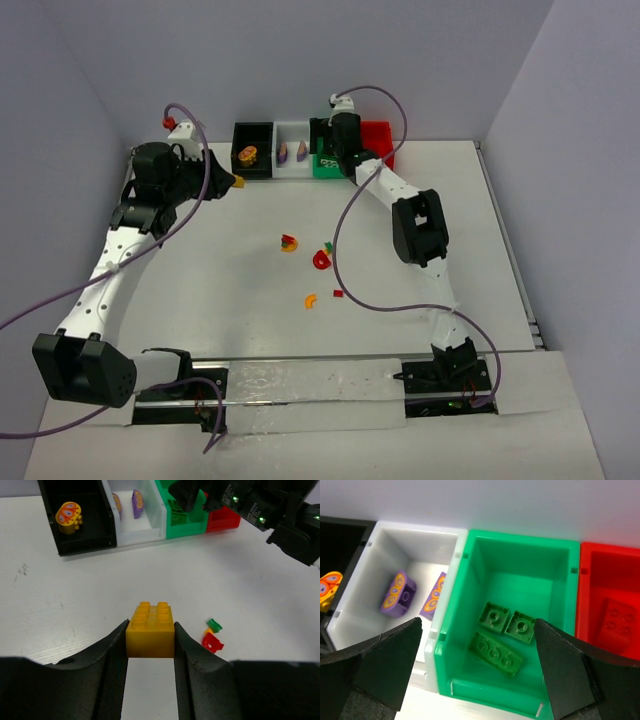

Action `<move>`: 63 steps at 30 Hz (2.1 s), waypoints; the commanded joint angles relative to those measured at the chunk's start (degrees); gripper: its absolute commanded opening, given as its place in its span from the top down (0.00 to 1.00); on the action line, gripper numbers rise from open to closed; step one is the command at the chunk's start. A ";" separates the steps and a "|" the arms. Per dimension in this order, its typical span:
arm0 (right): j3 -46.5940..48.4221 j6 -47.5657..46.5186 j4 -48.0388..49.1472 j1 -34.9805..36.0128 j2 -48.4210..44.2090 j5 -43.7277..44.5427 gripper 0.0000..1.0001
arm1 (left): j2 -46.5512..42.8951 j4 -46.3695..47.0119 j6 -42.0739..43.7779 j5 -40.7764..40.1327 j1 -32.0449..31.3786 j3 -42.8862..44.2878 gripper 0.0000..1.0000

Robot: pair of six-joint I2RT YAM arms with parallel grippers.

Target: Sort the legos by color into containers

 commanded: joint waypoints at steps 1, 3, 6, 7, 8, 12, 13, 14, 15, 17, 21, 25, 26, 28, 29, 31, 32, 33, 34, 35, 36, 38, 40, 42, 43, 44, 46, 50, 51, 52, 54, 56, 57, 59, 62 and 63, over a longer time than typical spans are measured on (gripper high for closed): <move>0.90 1.89 -1.71 -0.42 -8.44 -3.75 0.00 | 3.31 4.83 2.65 -6.51 0.34 4.68 1.00; -1.20 2.08 -2.97 -0.35 -13.38 -5.85 0.00 | 6.91 6.96 4.35 -8.48 0.21 6.47 1.00; -4.77 1.28 -7.37 -0.16 -20.97 -9.15 0.00 | 12.69 11.74 5.75 -13.09 -0.47 9.23 1.00; -5.28 0.99 -9.91 -0.15 -24.17 -10.10 0.00 | 13.87 12.69 6.26 -13.68 -0.54 10.61 1.00; -6.84 0.59 -11.76 -0.28 -25.82 -10.87 0.00 | 16.12 15.11 7.00 -14.61 -0.86 11.73 1.00; -16.21 -1.59 -14.79 -0.24 -38.14 -11.75 0.00 | 25.90 21.16 7.49 -16.87 -1.55 17.49 1.00; -18.48 -2.13 -15.20 -0.28 -39.37 -11.89 0.00 | 28.09 21.75 7.36 -17.02 -1.60 19.07 1.00; -20.67 -2.53 -15.51 -0.33 -41.27 -11.94 0.00 | 29.81 22.44 7.31 -17.07 -1.60 20.50 1.00; -24.93 -2.88 -15.70 -0.33 -45.27 -11.94 0.00 | 33.30 24.14 7.59 -17.07 -1.64 21.93 1.00; -31.72 -3.42 -15.66 -0.37 -49.96 -11.77 0.00 | 37.18 29.10 8.32 -18.83 -1.69 23.81 1.00; -40.21 -3.50 -15.98 -0.42 -56.20 -11.02 0.00 | 46.65 31.46 8.99 -20.38 -1.69 30.78 1.00; -43.81 -4.45 -17.00 -0.33 -58.65 -10.20 0.00 | 53.52 31.61 8.99 -20.86 -1.69 37.82 1.00; -44.17 -4.82 -17.37 -0.33 -58.84 -10.03 0.00 | 54.44 32.22 8.85 -20.61 -1.68 38.60 0.99; -44.17 -5.59 -18.43 -0.33 -59.06 -9.75 0.00 | 56.34 33.21 8.43 -19.91 -1.60 40.36 0.98; -44.25 -5.78 -18.47 -0.33 -59.07 -9.74 0.00 | 57.23 33.41 8.41 -19.72 -1.60 40.92 0.98; -44.26 -5.97 -18.64 -0.33 -59.07 -9.31 0.00 | 59.44 33.59 8.32 -19.43 -1.60 42.14 0.95; -44.05 -6.05 -18.86 -0.33 -58.92 -9.30 0.00 | 60.56 33.60 8.04 -19.58 -1.60 43.61 0.87; -43.93 -6.20 -19.05 -0.40 -58.82 -9.23 0.00 | 61.36 33.60 7.97 -19.61 -1.60 43.94 0.81; -43.77 -6.24 -19.29 -0.42 -58.67 -9.35 0.00 | 61.92 33.40 7.97 -19.61 -1.60 44.56 0.76; -43.67 -6.24 -19.69 -0.42 -58.49 -9.39 0.00 | 62.45 32.87 8.04 -19.48 -1.60 45.89 0.66; -43.85 -6.31 -19.92 -0.42 -58.38 -9.46 0.00 | 63.10 32.33 8.46 -19.37 -1.60 47.23 0.55; -44.22 -6.41 -20.14 -0.42 -58.36 -9.61 0.00 | 64.02 31.37 8.85 -19.57 -1.60 49.04 0.45; -44.33 -6.59 -20.60 -0.42 -58.34 -9.86 0.00 | 64.06 30.49 9.59 -19.84 -1.65 50.26 0.39; -44.17 -6.68 -21.19 -0.42 -58.27 -9.92 0.00 | 63.45 30.35 10.95 -19.79 -1.51 50.63 0.34; -44.09 -6.77 -21.72 -0.42 -58.36 -10.09 0.00 | 63.19 30.18 11.31 -19.96 -1.51 50.71 0.31; -43.83 -6.83 -22.24 -0.42 -58.36 -10.29 0.00 | 62.54 29.40 11.50 -19.90 -1.51 50.91 0.31; -43.56 -6.85 -22.94 -0.42 -58.48 -10.63 0.00 | 59.95 27.46 11.81 -19.09 -1.51 50.52 0.30; -43.86 -8.64 -25.40 -1.19 -59.33 -14.47 0.00 | 51.10 21.99 16.07 -8.17 -1.43 42.27 0.30; -44.14 -8.90 -26.17 -1.53 -59.50 -15.51 0.00 | 46.11 18.77 18.17 -1.19 -1.43 38.83 0.31; -44.34 -8.94 -26.78 -1.86 -59.53 -16.40 0.00 | 41.98 15.65 19.86 4.35 -1.45 35.95 0.32; -44.63 -8.84 -27.72 -2.51 -59.57 -17.68 0.00 | 36.60 11.80 21.76 11.06 -1.44 31.29 0.32; -44.78 -9.36 -29.58 -4.04 -59.31 -20.41 0.00 | 28.46 3.25 29.53 24.39 -1.51 21.98 0.33; -44.71 -9.81 -30.04 -4.35 -59.16 -20.96 0.00 | 26.89 0.71 34.14 26.90 -1.51 18.91 0.33; -44.62 -10.46 -31.05 -5.42 -59.15 -22.74 0.00 | 23.63 -7.93 40.48 33.29 -1.67 16.65 0.33; -44.37 -10.72 -31.87 -6.27 -58.62 -23.84 0.00 | 23.08 -17.20 52.20 36.61 -2.26 15.67 0.34; -43.85 -11.01 -32.49 -6.66 -58.25 -24.53 0.00 | 24.32 -22.72 54.77 37.22 -3.09 16.45 0.36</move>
